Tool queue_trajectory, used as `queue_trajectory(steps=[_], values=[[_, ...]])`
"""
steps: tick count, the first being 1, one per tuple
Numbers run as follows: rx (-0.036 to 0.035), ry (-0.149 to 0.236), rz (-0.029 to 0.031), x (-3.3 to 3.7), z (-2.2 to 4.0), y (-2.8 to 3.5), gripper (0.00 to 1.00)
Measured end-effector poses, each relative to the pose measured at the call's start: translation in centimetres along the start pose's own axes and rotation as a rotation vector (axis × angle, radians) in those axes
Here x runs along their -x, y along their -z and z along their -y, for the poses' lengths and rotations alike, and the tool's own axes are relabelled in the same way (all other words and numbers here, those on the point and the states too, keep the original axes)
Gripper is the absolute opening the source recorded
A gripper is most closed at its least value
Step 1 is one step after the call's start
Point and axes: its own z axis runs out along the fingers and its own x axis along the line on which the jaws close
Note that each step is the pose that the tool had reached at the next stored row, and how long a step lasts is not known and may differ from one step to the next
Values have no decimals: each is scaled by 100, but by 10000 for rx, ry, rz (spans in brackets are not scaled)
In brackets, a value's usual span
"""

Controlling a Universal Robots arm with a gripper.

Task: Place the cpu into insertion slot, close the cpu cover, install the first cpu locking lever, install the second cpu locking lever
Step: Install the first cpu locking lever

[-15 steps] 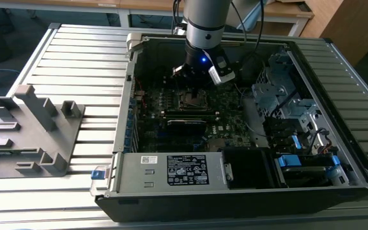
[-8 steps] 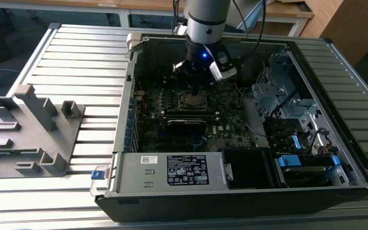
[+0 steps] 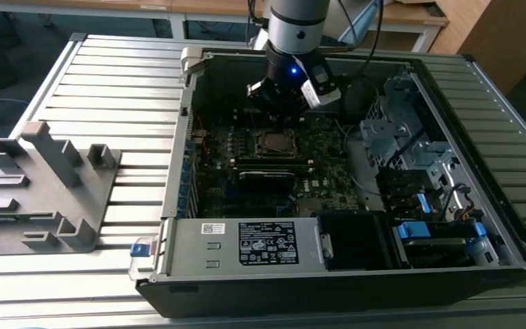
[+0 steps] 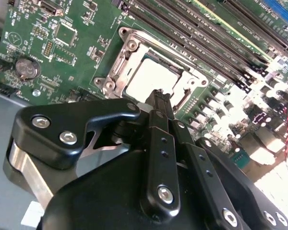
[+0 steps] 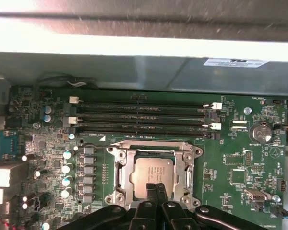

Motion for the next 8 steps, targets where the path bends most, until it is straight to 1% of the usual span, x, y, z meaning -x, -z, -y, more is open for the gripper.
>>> queue_trajectory(steps=[3,8], values=[[2,0,0,0,0,37,11],[3,0,0,0,-1,40,11]])
